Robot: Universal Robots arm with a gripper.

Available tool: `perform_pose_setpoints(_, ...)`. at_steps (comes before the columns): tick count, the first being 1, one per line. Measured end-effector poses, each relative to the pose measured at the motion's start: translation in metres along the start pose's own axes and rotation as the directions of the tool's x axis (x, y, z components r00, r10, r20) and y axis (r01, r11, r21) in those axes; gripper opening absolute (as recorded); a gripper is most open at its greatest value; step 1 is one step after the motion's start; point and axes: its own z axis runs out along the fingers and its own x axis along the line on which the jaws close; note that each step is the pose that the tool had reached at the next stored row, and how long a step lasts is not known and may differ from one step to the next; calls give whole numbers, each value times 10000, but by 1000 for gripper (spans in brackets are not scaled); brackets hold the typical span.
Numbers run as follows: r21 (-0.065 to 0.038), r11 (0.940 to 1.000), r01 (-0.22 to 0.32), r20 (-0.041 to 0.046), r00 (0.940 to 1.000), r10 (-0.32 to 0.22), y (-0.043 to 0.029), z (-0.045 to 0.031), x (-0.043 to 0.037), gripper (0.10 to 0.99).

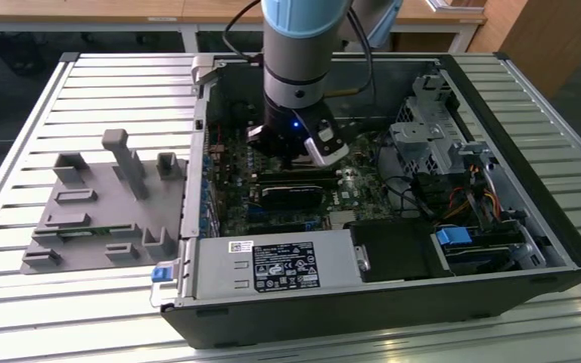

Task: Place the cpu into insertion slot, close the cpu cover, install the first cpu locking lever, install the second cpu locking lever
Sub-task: 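Install the second cpu locking lever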

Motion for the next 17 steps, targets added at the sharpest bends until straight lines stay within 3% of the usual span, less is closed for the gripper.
perform_pose_setpoints(9,-110,9999,-1,0,10000,1,-17,97,31,106)
perform_pose_setpoints(12,-251,9997,-1,1,10000,1,-28,109,40,106)
perform_pose_setpoints(17,-260,9997,-3,2,10000,3,-43,122,49,106)
